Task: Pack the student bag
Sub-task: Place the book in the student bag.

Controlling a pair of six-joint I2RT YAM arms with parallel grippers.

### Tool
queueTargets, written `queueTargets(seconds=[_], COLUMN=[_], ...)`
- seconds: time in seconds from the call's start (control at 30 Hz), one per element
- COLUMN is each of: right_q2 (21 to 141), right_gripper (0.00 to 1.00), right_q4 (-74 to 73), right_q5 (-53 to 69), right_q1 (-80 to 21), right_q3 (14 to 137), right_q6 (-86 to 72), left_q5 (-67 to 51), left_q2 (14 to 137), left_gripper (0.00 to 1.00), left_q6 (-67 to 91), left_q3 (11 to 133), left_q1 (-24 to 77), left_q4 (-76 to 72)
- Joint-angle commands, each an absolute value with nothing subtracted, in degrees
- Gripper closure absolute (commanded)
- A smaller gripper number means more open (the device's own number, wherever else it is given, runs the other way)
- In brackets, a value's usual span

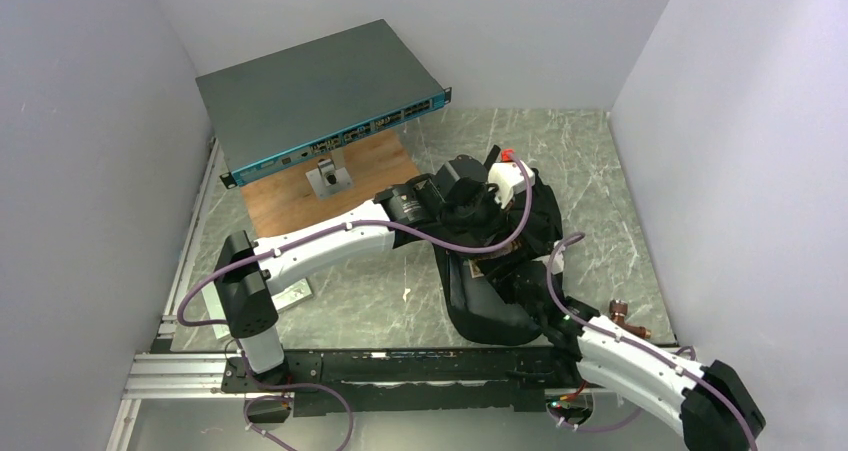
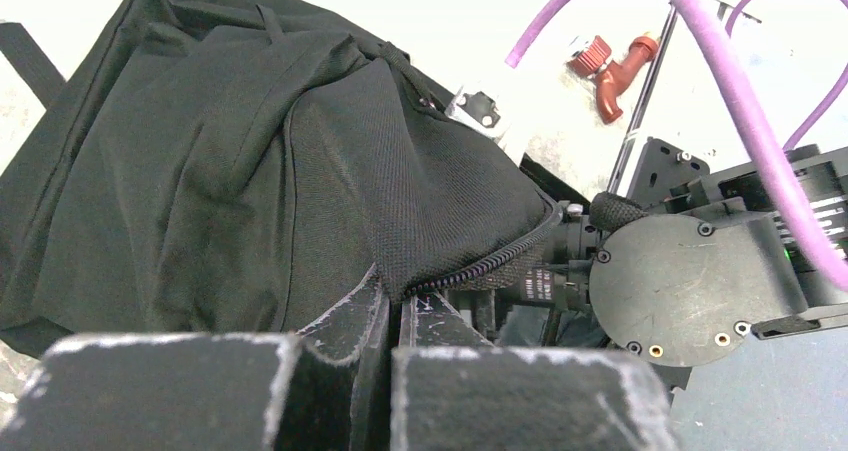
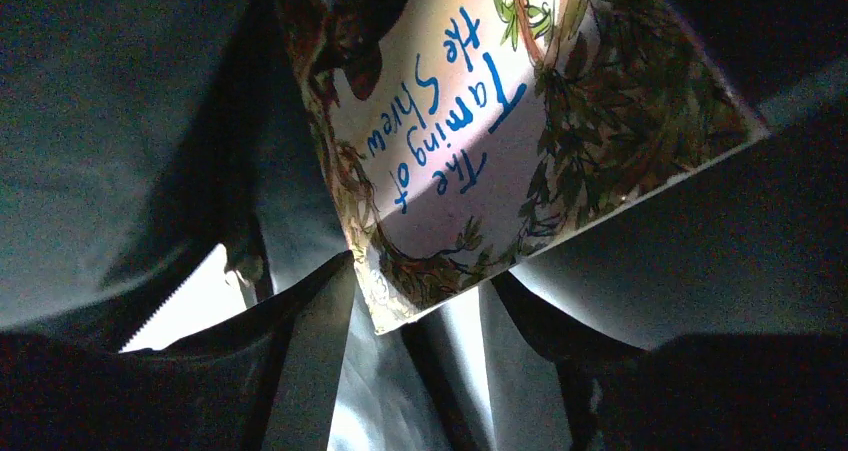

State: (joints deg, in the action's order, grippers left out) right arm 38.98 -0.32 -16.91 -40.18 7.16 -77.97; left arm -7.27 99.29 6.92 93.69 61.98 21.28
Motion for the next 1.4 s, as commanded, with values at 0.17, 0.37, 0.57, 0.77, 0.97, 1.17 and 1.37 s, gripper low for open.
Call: queueTargets(seconds=[0.17, 0.37, 0.57, 0.77, 0.97, 1.17, 1.37], right_q2=[52.1, 58.5, 50.2, 34.0, 22.6, 16.7, 11.9], right_gripper=[0.6, 0.52, 0.18, 0.03, 0.08, 0.1, 0.12], right_q4=[26.1, 23.2, 6.3, -32.9, -58.3, -67.3, -59.2], right_q5=[-31.4, -23.9, -12.5, -9.8, -13.8, -25.7, -40.8], right_q1=[-39.3, -38.8, -38.6, -38.2, -38.0, -38.0, -39.1], right_q3=[10.2, 13.7, 13.1, 22.2, 34.5, 54.3, 59.5], right_q6=[-77.5, -74.5, -67.1, -63.7, -60.7, -50.4, -44.0], left_q5=[-9.3, -9.3, -9.1, -8.8, -10.4, -14.9, -23.3], left_q2=[98.5, 99.0, 98.8, 99.5, 99.4, 101.0, 95.7], left_gripper=[1.0, 1.0, 1.0, 1.0, 1.0, 0.97, 0.51], left_q6=[9.1, 8.9, 7.7, 7.7, 9.1, 11.6, 12.9], left_q3=[96.6, 97.2, 96.9, 97.2, 95.3, 93.9, 79.1], left_q1=[62.5, 62.5, 62.5, 62.3, 61.4, 61.0, 61.0], left_q4=[17.8, 18.7, 19.7, 20.8, 18.8, 18.4, 11.1])
